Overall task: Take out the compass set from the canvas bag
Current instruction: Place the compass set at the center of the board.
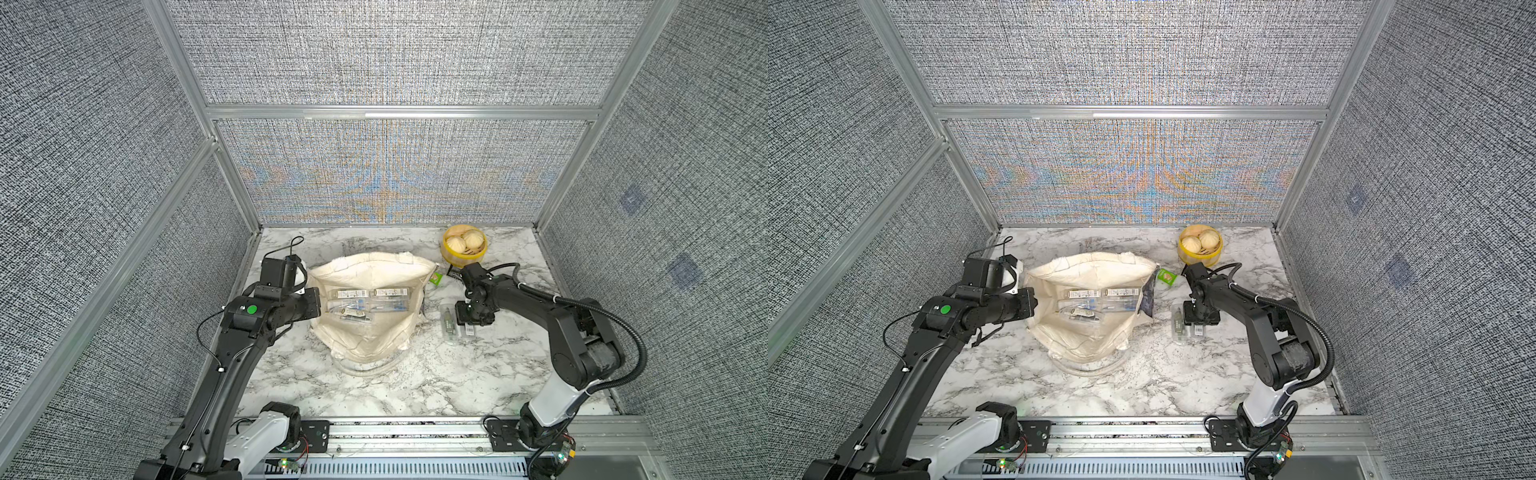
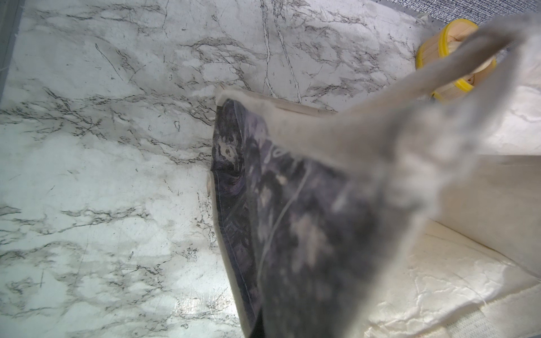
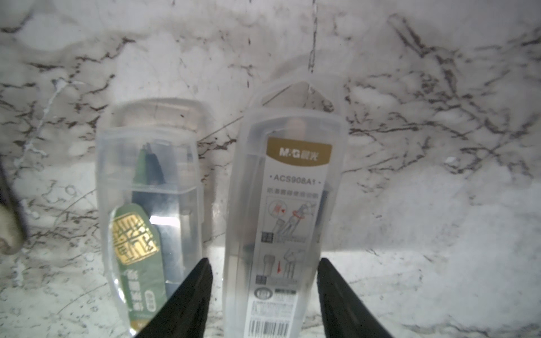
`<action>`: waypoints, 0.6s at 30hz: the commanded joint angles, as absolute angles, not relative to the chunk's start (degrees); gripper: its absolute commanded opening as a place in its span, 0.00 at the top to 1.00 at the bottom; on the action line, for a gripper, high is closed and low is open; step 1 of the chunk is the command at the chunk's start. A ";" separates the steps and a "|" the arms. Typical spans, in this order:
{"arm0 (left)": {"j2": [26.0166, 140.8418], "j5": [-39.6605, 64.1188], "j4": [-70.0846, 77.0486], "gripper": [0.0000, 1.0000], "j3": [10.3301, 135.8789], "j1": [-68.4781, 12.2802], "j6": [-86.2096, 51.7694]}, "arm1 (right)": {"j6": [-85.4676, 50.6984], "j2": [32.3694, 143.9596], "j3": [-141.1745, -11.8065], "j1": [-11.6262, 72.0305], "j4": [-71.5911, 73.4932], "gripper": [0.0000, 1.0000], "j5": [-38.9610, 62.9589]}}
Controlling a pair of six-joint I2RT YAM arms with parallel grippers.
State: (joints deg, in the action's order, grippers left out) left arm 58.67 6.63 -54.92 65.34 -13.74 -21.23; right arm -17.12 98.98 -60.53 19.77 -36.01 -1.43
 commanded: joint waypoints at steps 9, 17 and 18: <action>58.55 6.64 -53.70 1.00 65.39 -13.78 -20.55 | -18.50 96.44 -57.40 19.77 -35.22 0.51 -0.97; 57.55 6.94 -53.50 1.00 64.86 -13.71 -20.86 | -19.16 94.92 -57.40 20.02 -35.64 0.50 -0.88; 57.46 6.89 -53.53 1.00 64.77 -13.71 -20.90 | -19.25 95.05 -57.39 20.10 -35.60 0.49 -0.79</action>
